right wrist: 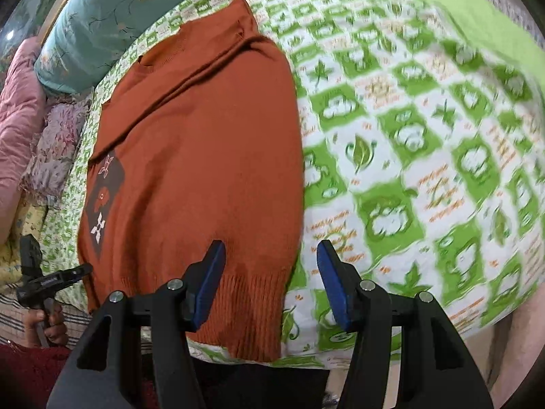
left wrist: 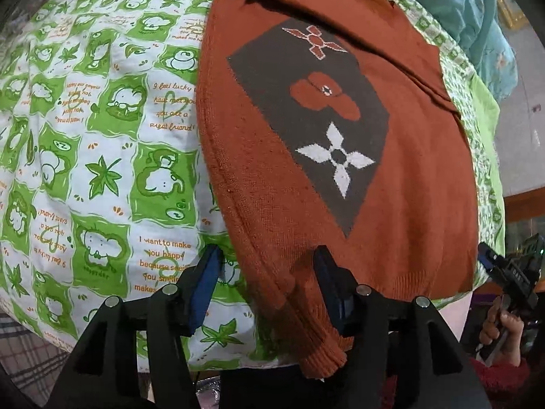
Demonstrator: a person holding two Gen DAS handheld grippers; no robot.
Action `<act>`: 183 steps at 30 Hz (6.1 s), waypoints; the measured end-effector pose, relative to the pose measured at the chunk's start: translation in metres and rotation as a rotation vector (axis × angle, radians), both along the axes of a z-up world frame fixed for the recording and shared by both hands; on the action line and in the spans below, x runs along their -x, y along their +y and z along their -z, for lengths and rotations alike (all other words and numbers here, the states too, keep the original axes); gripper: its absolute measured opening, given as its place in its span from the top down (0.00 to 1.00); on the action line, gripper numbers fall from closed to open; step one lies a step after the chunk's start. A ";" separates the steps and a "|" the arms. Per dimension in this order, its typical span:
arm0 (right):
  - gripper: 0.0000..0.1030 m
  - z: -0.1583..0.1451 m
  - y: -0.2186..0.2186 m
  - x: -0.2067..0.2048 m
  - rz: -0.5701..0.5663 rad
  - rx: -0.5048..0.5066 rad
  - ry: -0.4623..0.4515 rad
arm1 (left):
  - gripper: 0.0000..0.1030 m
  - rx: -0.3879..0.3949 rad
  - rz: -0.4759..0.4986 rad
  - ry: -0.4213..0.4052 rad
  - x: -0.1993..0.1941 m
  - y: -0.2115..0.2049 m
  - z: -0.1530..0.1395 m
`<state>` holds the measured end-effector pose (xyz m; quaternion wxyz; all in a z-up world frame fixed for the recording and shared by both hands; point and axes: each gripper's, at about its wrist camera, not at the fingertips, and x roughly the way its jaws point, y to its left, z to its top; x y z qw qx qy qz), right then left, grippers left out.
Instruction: Fold small clothes
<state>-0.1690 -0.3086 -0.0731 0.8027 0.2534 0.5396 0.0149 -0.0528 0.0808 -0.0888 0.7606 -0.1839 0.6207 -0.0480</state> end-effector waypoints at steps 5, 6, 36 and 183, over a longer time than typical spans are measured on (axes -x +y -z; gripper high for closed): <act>0.64 0.012 0.015 -0.002 -0.022 -0.056 0.016 | 0.65 -0.031 -0.005 0.001 -0.003 -0.003 0.001; 0.74 0.012 0.017 -0.004 -0.041 -0.047 0.021 | 0.71 -0.046 0.003 0.001 -0.004 -0.004 0.001; 0.90 -0.031 -0.008 -0.001 -0.010 -0.170 -0.167 | 0.97 0.240 -0.073 -0.193 0.019 0.041 -0.031; 0.58 -0.027 0.052 -0.208 -0.283 0.068 -0.134 | 0.45 0.334 -0.510 -0.196 -0.193 0.063 0.003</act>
